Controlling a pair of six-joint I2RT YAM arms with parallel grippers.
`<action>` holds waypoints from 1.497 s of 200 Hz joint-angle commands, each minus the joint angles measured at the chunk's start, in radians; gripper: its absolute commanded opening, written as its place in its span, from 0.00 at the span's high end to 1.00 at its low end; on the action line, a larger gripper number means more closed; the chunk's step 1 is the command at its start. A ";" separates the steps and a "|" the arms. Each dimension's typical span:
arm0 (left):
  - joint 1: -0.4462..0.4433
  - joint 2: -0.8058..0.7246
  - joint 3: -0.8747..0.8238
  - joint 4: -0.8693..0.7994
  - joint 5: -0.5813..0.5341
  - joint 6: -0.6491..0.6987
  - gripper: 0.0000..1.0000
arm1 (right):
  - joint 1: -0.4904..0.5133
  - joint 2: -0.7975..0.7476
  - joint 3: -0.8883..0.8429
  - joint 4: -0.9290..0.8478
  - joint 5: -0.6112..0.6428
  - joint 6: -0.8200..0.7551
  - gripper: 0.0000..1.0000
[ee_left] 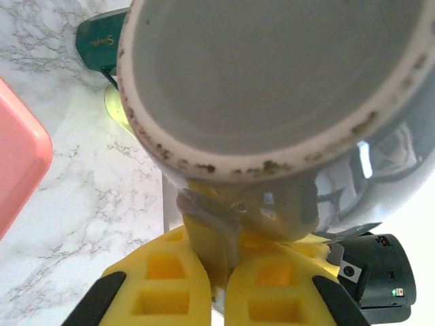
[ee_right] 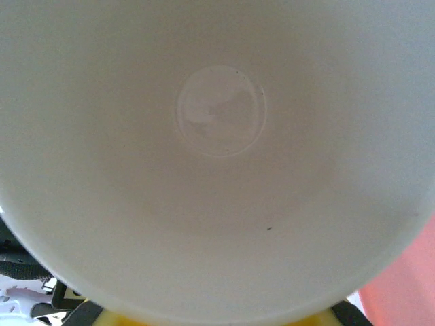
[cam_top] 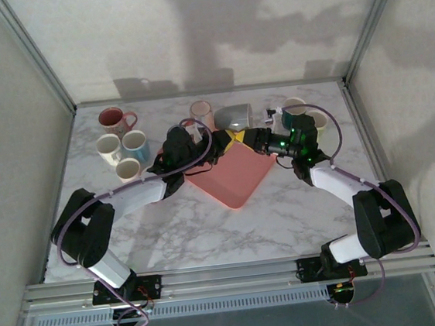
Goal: Turn the mug right side up
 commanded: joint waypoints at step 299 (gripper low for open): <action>0.079 -0.320 0.003 -0.698 -0.111 1.010 0.36 | -0.087 -0.014 0.407 -1.406 1.023 -0.782 1.00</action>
